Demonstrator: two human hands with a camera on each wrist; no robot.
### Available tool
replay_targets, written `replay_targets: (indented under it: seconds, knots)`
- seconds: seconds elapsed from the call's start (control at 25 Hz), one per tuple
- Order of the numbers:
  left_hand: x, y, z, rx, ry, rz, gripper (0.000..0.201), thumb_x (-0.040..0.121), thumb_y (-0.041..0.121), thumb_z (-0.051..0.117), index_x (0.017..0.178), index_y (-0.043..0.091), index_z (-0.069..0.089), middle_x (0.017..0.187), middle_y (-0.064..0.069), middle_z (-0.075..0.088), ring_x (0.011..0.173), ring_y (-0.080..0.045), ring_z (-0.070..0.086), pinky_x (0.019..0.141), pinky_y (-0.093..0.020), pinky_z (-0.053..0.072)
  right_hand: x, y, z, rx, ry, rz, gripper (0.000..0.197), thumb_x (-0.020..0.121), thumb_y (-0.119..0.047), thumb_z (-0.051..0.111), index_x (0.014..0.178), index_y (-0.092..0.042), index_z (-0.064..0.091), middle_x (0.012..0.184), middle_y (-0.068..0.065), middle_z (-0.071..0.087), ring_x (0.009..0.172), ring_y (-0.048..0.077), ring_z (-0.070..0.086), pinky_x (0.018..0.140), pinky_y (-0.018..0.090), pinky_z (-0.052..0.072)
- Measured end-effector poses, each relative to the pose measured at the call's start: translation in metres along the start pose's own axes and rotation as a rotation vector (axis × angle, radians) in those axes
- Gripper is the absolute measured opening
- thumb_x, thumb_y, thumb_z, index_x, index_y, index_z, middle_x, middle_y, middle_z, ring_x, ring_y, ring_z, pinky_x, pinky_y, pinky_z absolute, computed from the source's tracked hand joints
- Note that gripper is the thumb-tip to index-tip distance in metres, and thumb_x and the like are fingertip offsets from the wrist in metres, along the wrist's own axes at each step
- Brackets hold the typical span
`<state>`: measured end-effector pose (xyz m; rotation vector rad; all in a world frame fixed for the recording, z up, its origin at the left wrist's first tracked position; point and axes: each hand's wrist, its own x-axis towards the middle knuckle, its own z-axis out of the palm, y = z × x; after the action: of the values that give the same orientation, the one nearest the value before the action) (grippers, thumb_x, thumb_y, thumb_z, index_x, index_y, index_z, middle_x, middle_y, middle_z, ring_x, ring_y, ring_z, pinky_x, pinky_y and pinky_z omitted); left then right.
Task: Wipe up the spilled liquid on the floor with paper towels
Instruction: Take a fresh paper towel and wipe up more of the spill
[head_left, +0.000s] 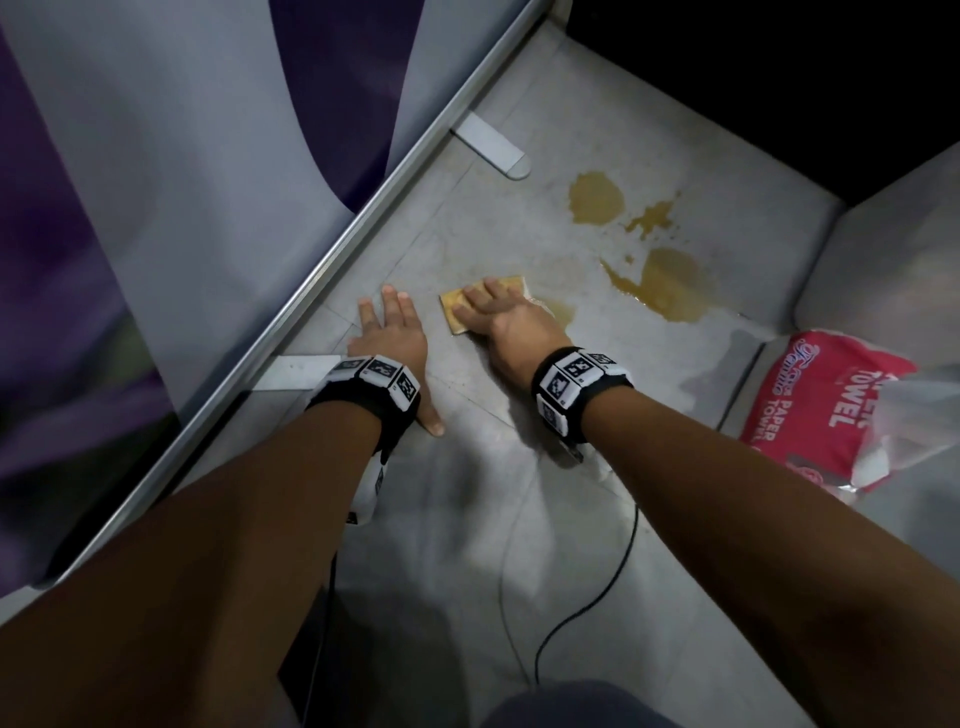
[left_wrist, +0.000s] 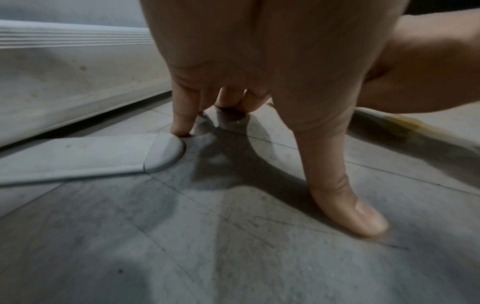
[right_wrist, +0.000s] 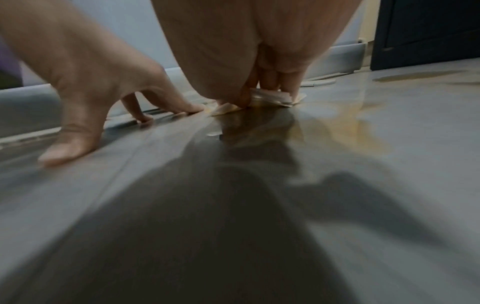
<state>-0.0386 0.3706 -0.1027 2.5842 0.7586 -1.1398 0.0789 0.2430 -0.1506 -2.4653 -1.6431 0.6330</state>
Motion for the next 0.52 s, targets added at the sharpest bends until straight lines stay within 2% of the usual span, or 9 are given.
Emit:
replay_targets:
  seconds: [0.08,0.24,0.32,0.44,0.52]
  knots:
    - [0.000,0.001,0.000,0.001,-0.001,-0.003,0.176,0.032,0.056,0.095,0.148,0.000,-0.024,0.159,-0.017,-0.027,0.146,-0.044,-0.016,0.117,-0.056,0.024,-0.017,0.011,0.001,0.030,0.056,-0.148,0.043,0.094,-0.007,0.060,0.136,-0.008,0.060,0.147,0.022,0.050,0.138,0.047,0.041,0.113,0.058,0.033]
    - [0.000,0.000,0.002,0.012,0.011,-0.003,0.176,0.032,0.060,0.093,0.149,0.001,-0.024,0.159,-0.017,-0.026,0.147,-0.043,-0.016,0.118,-0.055,0.022,-0.037,0.037,-0.003,0.039,0.020,-0.342,0.041,0.090,-0.005,0.063,0.131,-0.007,0.065,0.141,0.020,0.056,0.135,0.047,0.045,0.111,0.062,0.036]
    - [0.001,-0.001,0.003,0.008,0.011,0.002,0.176,0.032,0.061,0.093,0.149,0.002,-0.025,0.159,-0.016,-0.027,0.147,-0.043,-0.017,0.119,-0.053,0.021,-0.048,0.045,-0.007,0.069,0.036,-0.366,0.041,0.090,-0.007,0.055,0.129,-0.007,0.066,0.139,0.020,0.058,0.134,0.047,0.046,0.111,0.062,0.034]
    - [0.002,-0.001,0.004,0.013,0.005,0.002,0.177,0.031,0.062,0.093,0.149,0.003,-0.026,0.159,-0.016,-0.027,0.147,-0.043,-0.017,0.120,-0.051,0.018,-0.071,0.051,-0.004,0.093,0.074,-0.322,0.049,0.093,-0.021,0.036,0.128,-0.007,0.067,0.138,0.019,0.059,0.133,0.045,0.048,0.113,0.057,0.033]
    - [0.002,-0.001,0.004,0.018,0.001,0.002,0.178,0.030,0.063,0.092,0.149,0.002,-0.026,0.159,-0.017,-0.027,0.146,-0.043,-0.016,0.120,-0.051,0.018,-0.087,0.049,0.001,0.095,0.090,-0.286,0.049,0.093,-0.022,0.036,0.126,-0.008,0.069,0.137,0.017,0.060,0.133,0.042,0.049,0.113,0.056,0.034]
